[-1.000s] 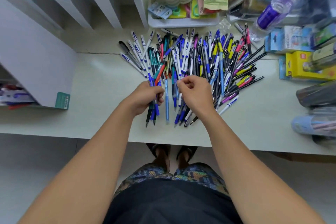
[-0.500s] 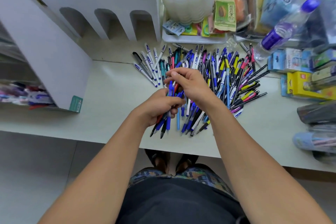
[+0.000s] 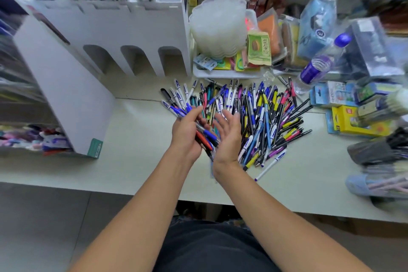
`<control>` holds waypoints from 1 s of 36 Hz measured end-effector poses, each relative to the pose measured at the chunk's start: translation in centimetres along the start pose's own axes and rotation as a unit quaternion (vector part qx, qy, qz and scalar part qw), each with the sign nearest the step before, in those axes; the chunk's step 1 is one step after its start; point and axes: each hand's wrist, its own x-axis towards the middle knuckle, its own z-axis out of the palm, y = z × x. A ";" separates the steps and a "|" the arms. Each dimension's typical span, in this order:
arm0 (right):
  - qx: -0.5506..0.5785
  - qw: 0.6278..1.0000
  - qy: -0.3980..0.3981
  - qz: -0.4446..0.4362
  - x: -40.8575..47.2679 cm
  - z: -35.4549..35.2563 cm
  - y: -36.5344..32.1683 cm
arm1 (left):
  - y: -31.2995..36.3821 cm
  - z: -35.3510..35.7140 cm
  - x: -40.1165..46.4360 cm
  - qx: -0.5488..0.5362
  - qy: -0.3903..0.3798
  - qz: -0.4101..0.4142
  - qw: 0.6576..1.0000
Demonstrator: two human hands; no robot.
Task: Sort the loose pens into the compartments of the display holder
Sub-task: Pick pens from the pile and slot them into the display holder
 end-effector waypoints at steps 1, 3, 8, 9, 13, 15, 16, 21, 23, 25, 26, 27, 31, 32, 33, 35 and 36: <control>0.008 1.000 -0.002 -0.006 -0.1 0.4 0.0 | -0.6 0.0 -0.4 -0.004 0.000 0.001 1.000; 0.009 1.000 -0.006 -0.025 -0.5 1.0 0.1 | -1.3 -0.2 -1.2 -0.026 0.002 0.008 1.000; -0.065 0.996 -0.006 -0.064 -0.1 0.1 -0.1 | 1.1 -3.0 -2.9 0.053 -0.029 0.018 0.998; -0.101 0.992 -0.019 -0.068 0.2 0.0 -0.8 | 1.9 -4.0 -3.3 0.068 -0.050 -0.002 0.996; -0.308 0.923 -0.226 -0.044 0.7 0.7 -3.4 | 3.8 -7.3 -5.6 0.102 -0.093 -0.051 0.989; -0.357 0.879 -0.316 -0.019 0.0 1.9 -3.6 | 4.1 -8.7 -6.6 0.117 -0.100 -0.036 0.987; -0.361 0.869 -0.339 -0.008 -0.5 2.6 -3.3 | 4.2 -9.4 -7.0 0.128 -0.103 -0.027 0.986; -0.325 0.873 -0.361 0.033 -2.9 5.9 -0.5 | 5.5 -12.8 -8.1 0.169 -0.109 0.004 0.980; -0.323 0.873 -0.364 0.036 -3.7 7.2 0.5 | 6.5 -14.0 -8.2 0.171 -0.103 0.025 0.980; -0.310 0.877 -0.365 0.043 -4.6 8.5 1.4 | 7.5 -15.3 -8.2 0.157 -0.096 0.044 0.982; -0.305 0.881 -0.359 0.041 -5.1 9.3 1.8 | 8.1 -16.1 -8.1 0.141 -0.091 0.049 0.985; -0.302 0.886 -0.350 0.037 -5.7 10.1 2.3 | 8.8 -16.9 -8.1 0.119 -0.087 0.050 0.988; -0.284 0.909 -0.304 -0.006 -8.6 15.0 4.9 | 12.7 -20.9 -7.9 0.060 -0.070 0.056 0.994; -0.277 0.920 -0.276 -0.032 -9.4 16.5 5.6 | 13.9 -22.2 -7.7 0.076 -0.061 0.065 0.993; -0.270 0.927 -0.251 -0.062 -10.1 18.0 6.3 | 15.2 -23.4 -7.5 0.103 -0.049 0.075 0.991; -0.296 0.914 -0.242 -0.133 -11.7 21.0 7.7 | 17.9 -26.2 -7.1 0.213 -0.019 0.111 0.970; -0.326 0.894 -0.259 -0.164 -12.4 22.5 8.4 | 19.2 -27.7 -6.9 0.276 -0.003 0.138 0.951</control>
